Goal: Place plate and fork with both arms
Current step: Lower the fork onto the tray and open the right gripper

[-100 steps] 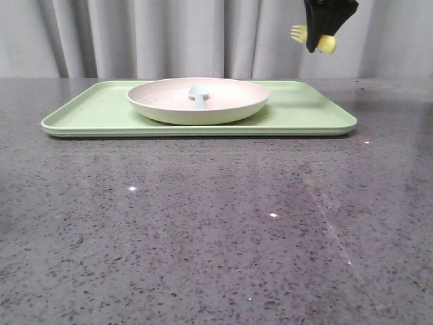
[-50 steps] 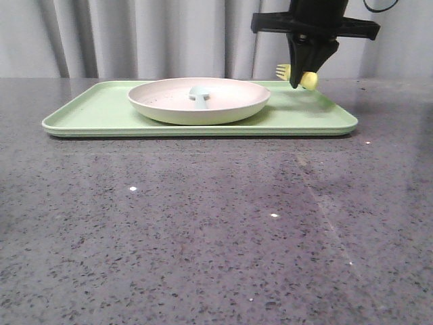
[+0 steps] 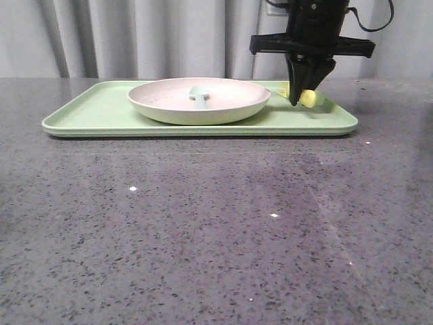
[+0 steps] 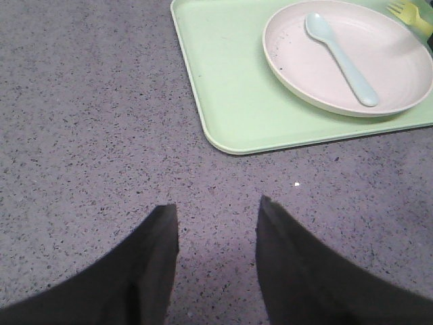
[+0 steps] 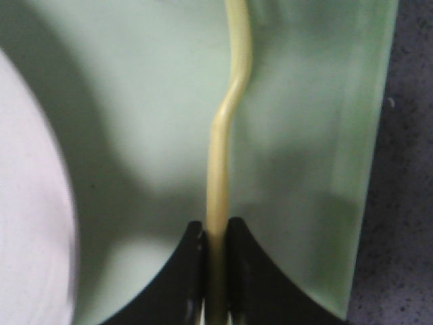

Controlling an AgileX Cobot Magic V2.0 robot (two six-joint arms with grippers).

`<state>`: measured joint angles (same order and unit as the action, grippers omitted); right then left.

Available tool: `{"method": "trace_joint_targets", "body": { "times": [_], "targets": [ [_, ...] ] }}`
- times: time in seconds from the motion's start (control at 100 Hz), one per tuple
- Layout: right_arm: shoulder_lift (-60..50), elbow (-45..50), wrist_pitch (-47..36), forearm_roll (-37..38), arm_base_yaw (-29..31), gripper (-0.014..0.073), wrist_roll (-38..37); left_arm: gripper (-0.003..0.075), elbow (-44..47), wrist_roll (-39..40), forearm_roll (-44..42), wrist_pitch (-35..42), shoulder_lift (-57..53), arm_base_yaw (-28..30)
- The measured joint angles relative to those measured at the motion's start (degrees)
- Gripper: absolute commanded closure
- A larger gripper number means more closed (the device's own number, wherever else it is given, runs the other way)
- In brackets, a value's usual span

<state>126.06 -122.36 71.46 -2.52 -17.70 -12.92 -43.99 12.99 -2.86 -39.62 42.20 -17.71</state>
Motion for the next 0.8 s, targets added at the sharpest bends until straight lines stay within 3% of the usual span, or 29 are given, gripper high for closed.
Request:
{"method": "trace_joint_targets", "body": {
  "times": [0.18,0.44,0.8],
  "targets": [
    [0.14,0.00,0.00,0.09,0.00,0.0538,0.00,0.0438,0.00,0.00,0.00,0.00,0.00,0.00],
    [0.14,0.00,-0.12,0.09,0.00,0.0382,-0.09,0.0438,0.00,0.00,0.00,0.00,0.00,0.00],
    [0.14,0.00,-0.12,0.09,0.00,0.0365,-0.09,0.0438,0.00,0.00,0.00,0.00,0.00,0.00]
  ]
}}
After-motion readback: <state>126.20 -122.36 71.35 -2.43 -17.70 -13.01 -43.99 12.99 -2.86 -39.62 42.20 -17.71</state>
